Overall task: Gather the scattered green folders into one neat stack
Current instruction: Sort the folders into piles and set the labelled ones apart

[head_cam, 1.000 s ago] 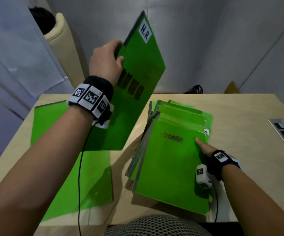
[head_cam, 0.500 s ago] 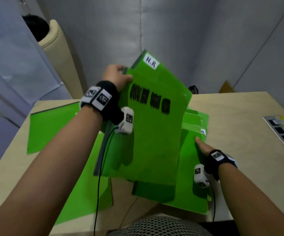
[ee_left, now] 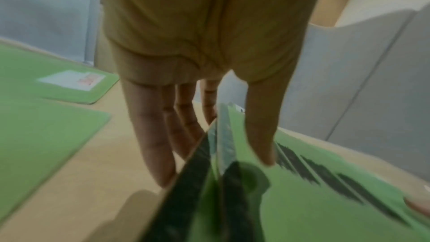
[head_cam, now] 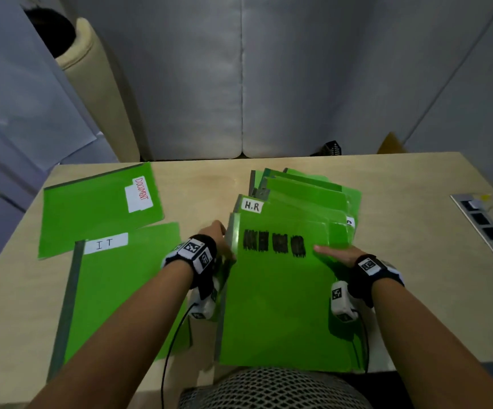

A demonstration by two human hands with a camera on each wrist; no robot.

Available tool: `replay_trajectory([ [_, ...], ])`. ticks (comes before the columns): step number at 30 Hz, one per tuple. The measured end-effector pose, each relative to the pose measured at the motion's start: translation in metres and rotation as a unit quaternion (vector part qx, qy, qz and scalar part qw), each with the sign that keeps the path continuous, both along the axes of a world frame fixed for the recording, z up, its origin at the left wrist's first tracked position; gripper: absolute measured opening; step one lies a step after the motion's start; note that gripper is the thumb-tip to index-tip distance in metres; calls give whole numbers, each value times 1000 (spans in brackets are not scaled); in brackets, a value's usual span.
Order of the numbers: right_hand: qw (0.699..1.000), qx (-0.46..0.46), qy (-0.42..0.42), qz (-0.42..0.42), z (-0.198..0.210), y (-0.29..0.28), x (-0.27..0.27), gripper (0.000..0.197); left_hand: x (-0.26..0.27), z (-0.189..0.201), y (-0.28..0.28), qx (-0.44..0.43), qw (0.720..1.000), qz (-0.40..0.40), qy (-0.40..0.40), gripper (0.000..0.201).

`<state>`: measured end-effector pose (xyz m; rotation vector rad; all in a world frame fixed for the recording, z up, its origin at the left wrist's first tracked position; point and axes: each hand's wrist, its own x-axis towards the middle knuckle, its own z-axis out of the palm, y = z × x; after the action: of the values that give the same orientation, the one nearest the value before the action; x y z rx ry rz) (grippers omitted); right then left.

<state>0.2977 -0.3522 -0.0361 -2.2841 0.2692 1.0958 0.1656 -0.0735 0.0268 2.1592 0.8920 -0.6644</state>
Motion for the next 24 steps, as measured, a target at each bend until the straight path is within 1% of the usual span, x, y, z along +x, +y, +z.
replay_trajectory([
  [1, 1000, -2, -4, -12, -4, -2, 1, 120, -4, -4, -1, -1, 1000, -12, 11, 60],
  [2, 1000, 0, -13, -27, -8, -3, 1, 115, -7, -8, -3, 2, 1000, -15, 13, 56],
  [4, 999, -7, -34, -30, -13, -4, 1, 112, -12, -12, -10, 39, 999, -35, -1, 41],
  [6, 999, -7, -26, -33, -15, -3, 3, 108, -14, -15, -15, 78, 994, -66, -23, 30],
  [8, 999, -13, -35, -34, -11, 3, 4, 91, -15, -16, -16, 64, 994, -82, -38, 27],
  [10, 998, -37, -54, -25, -5, 10, 4, 78, -21, -21, -7, 62, 994, -80, -42, 33],
  [12, 997, -52, -62, -13, -6, 12, 4, 76, -33, -32, 11, 105, 994, -22, -36, 46],
  [14, 996, -59, -62, -5, -7, 11, 2, 76, -54, -43, 31, 163, 984, 65, 18, 70],
  [15, 996, -60, -61, -9, -7, 11, 2, 76, -65, -49, 39, 167, 978, 107, 56, 80],
  [16, 996, -59, -62, -15, -8, 11, 2, 77, -75, -55, 44, 160, 974, 134, 91, 86],
  [17, 996, -59, -62, -23, -7, 11, 1, 77, -83, -61, 46, 150, 972, 139, 115, 89],
  [19, 995, -60, -68, -37, -7, 12, 2, 78, -92, -72, 40, 143, 977, 92, 131, 86],
  [21, 995, -64, -67, -39, -9, 12, 2, 78, -90, -78, 22, 149, 982, 11, 114, 78],
  [23, 995, -65, -66, -35, -9, 11, 2, 78, -83, -76, 3, 153, 982, -76, 87, 67],
  [24, 995, -64, -65, -34, -9, 11, 1, 79, -79, -72, -3, 147, 981, -101, 72, 63],
])
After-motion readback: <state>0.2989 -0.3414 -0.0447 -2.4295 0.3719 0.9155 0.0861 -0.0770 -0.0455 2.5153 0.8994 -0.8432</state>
